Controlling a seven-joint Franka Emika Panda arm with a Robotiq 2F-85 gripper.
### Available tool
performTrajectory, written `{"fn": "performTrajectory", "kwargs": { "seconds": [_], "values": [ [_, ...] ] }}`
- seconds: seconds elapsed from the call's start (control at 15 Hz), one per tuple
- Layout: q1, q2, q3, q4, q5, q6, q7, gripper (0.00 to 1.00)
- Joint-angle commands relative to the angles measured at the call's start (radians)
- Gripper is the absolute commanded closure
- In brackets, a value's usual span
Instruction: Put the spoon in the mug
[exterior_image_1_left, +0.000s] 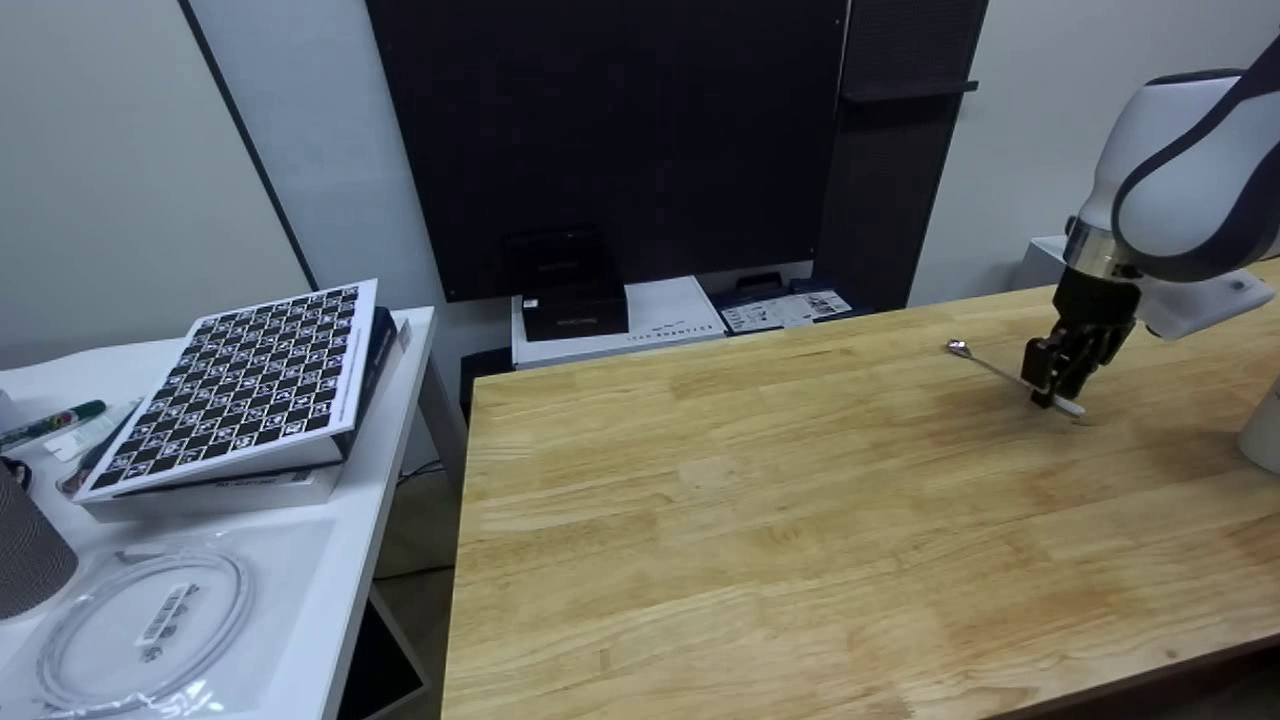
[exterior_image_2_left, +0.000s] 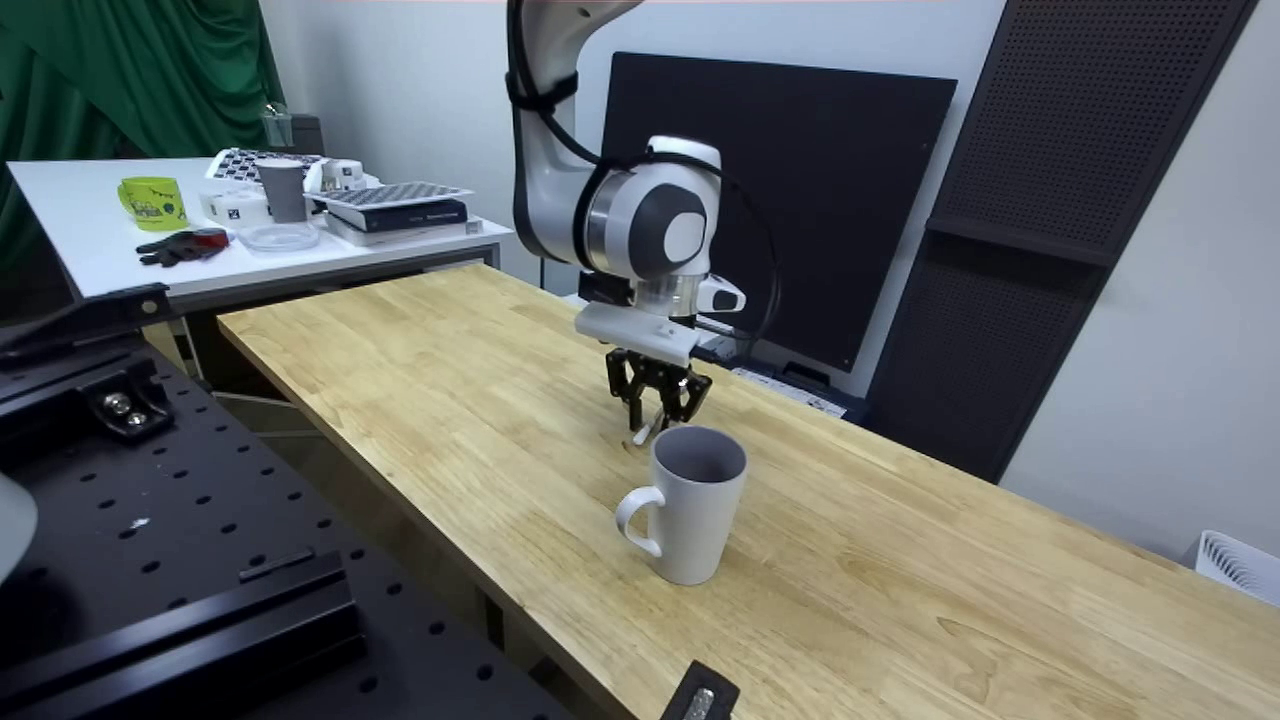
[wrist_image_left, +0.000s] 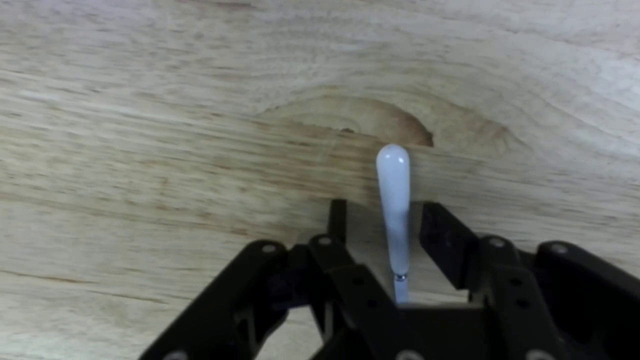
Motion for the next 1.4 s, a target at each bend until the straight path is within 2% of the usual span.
{"fn": "performTrajectory", "kwargs": {
  "seconds": [0.0, 0.13, 0.33, 0.53, 0.6, 0.8, 1.07, 1.33],
  "values": [
    [-0.01, 0.066, -0.005, 0.064, 0.009, 0.007, 0.02, 0.88],
    [-0.003, 0.066, -0.018, 0.074, 0.018, -0.017, 0.036, 0.98],
    [0.021, 0.064, -0.049, 0.092, 0.04, -0.061, 0.082, 0.96],
    [0.055, 0.044, -0.083, 0.122, 0.056, -0.159, 0.147, 0.99],
    [0.062, 0.035, -0.092, 0.134, 0.059, -0.202, 0.167, 0.97],
    [0.053, 0.0, -0.082, 0.184, 0.072, -0.339, 0.202, 0.97],
    [0.044, -0.024, -0.076, 0.248, 0.095, -0.425, 0.251, 0.97],
    [-0.021, -0.06, -0.028, 0.323, 0.173, -0.675, 0.24, 0.97]
  ]
}}
